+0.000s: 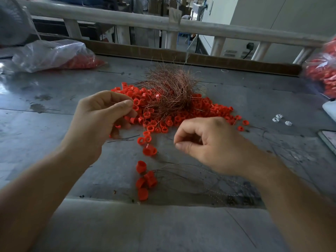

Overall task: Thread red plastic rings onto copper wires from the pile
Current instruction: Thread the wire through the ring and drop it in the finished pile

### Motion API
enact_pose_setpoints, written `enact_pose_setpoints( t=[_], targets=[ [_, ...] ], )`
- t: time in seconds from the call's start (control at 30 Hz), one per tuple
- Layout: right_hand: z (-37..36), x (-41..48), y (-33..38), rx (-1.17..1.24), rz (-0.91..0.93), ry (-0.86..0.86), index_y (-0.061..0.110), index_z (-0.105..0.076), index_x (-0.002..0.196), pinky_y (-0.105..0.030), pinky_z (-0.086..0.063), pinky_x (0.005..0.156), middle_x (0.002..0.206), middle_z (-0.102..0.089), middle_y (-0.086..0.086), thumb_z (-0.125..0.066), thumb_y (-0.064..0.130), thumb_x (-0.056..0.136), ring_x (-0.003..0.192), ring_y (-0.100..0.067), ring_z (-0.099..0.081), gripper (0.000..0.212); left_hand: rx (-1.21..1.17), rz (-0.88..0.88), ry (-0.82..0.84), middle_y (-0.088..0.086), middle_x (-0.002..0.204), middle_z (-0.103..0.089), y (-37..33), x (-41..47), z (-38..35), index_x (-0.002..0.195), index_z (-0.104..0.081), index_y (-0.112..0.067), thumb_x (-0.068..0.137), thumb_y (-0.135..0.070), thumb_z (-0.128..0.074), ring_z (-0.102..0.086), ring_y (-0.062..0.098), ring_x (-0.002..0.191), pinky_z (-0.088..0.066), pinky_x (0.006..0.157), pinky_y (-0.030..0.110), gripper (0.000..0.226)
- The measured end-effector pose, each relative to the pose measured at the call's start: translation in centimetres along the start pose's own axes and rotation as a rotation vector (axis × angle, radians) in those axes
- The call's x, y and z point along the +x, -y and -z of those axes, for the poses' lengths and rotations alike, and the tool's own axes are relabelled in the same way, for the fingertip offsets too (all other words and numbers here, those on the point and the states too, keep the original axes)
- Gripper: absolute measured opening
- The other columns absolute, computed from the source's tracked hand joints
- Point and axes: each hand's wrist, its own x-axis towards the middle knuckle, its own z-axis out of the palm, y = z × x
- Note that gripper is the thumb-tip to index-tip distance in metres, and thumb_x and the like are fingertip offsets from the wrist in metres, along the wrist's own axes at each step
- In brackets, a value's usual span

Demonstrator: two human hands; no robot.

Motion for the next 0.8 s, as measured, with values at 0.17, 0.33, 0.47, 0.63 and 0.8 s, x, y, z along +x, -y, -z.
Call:
enact_pose_setpoints(
  t=[0.17, 0.33, 0.47, 0.63, 0.8],
  targets=[
    [-0.6, 0.0, 0.1, -0.171, -0.107, 0.277, 0.025, -0.066, 0.084, -0.010, -0.038, 0.063, 0.066, -0.050, 0.019, -0.062, 0.023, 0.084, 0.069, 0.001, -0.050, 0.005, 0.293, -0.079, -0.046, -0.004, 0.062, -0.066, 1.2, 0.9, 0.2, 0.068, -0.065, -0.027, 0.079, -0.009, -0.068, -0.060, 0.009, 0.057, -0.046, 0.048, 0.019, 0.021],
    [-0.3, -0.2, 0.3, -0.158, -0.148, 0.329, 0.024, -0.067, 0.081, -0.021, -0.044, 0.069, 0.074, -0.060, 0.013, -0.063, 0.032, 0.083, 0.072, -0.002, -0.054, 0.009, 0.808, -0.276, -0.035, -0.004, 0.081, -0.060, 2.3, 1.0, -0.2, 0.087, -0.069, -0.022, 0.077, -0.010, -0.069, -0.057, 0.017, 0.074, -0.038, 0.070, 0.026, 0.015],
    [-0.4, -0.2, 0.2, -0.155, -0.156, 0.328, 0.026, -0.066, 0.080, -0.025, -0.047, 0.072, 0.078, -0.061, 0.013, -0.063, 0.039, 0.081, 0.075, -0.002, -0.054, 0.014, 1.006, -0.349, -0.038, 0.005, 0.102, -0.056, 3.2, 1.6, -0.2, 0.106, -0.069, -0.016, 0.079, -0.012, -0.069, -0.052, 0.025, 0.096, -0.035, 0.076, 0.029, 0.027],
    [-0.6, -0.1, 0.0, -0.129, -0.164, 0.279, 0.028, -0.065, 0.079, -0.018, -0.043, 0.068, 0.077, -0.060, 0.014, -0.062, 0.041, 0.081, 0.074, 0.001, -0.054, 0.013, 1.075, -0.335, -0.028, 0.012, 0.107, -0.055, 3.5, 2.3, -0.4, 0.112, -0.067, -0.014, 0.080, -0.014, -0.067, -0.048, 0.033, 0.106, -0.037, 0.084, 0.037, 0.032],
    [-0.8, 0.0, -0.1, -0.135, -0.153, 0.232, 0.027, -0.067, 0.082, -0.010, -0.037, 0.064, 0.076, -0.060, 0.015, -0.062, 0.039, 0.082, 0.072, 0.003, -0.054, 0.012, 1.149, -0.341, 0.001, 0.013, 0.104, -0.054, 3.8, 2.5, -0.8, 0.110, -0.068, -0.016, 0.080, -0.014, -0.066, -0.047, 0.034, 0.105, -0.036, 0.086, 0.038, 0.030]
  ],
)
